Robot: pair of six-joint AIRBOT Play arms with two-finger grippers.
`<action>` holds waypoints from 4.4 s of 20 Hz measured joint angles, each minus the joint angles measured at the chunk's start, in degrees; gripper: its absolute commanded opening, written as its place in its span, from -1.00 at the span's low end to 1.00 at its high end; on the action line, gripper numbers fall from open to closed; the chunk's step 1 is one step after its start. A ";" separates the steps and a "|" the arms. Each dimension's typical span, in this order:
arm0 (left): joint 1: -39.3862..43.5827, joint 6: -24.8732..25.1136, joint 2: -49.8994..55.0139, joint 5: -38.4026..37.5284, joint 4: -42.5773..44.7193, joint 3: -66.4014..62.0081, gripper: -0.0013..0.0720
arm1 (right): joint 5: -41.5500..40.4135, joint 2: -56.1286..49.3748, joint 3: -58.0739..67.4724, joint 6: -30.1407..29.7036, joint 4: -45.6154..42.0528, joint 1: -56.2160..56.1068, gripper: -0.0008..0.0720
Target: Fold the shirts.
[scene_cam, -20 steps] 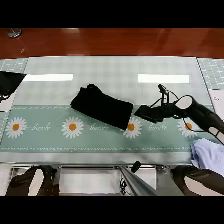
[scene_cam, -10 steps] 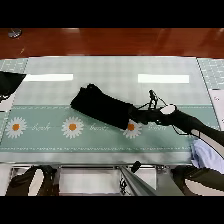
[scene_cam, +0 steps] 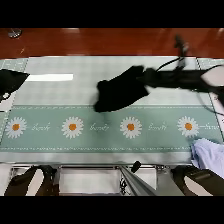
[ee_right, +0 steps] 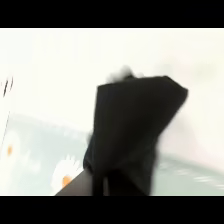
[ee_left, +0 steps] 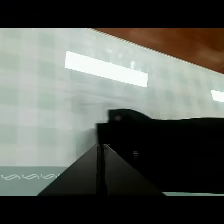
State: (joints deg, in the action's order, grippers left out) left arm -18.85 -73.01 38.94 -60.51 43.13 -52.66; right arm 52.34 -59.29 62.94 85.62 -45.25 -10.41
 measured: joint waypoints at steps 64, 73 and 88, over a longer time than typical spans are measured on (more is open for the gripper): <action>14.99 5.77 26.58 7.50 10.10 -13.44 0.48 | 33.42 -9.77 19.30 -4.50 -49.24 35.60 0.68; 34.97 -14.14 35.01 -8.87 41.83 -30.53 0.90 | 31.85 -19.54 24.06 -6.10 -28.81 17.84 0.67; 38.27 -24.24 39.21 -13.40 49.86 -32.22 0.97 | 33.38 -20.50 24.28 -6.43 -31.78 14.62 0.70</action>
State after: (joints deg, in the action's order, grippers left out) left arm 19.42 -97.25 78.15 -73.91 92.99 -84.88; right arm 85.71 -79.79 87.22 79.20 -77.03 4.21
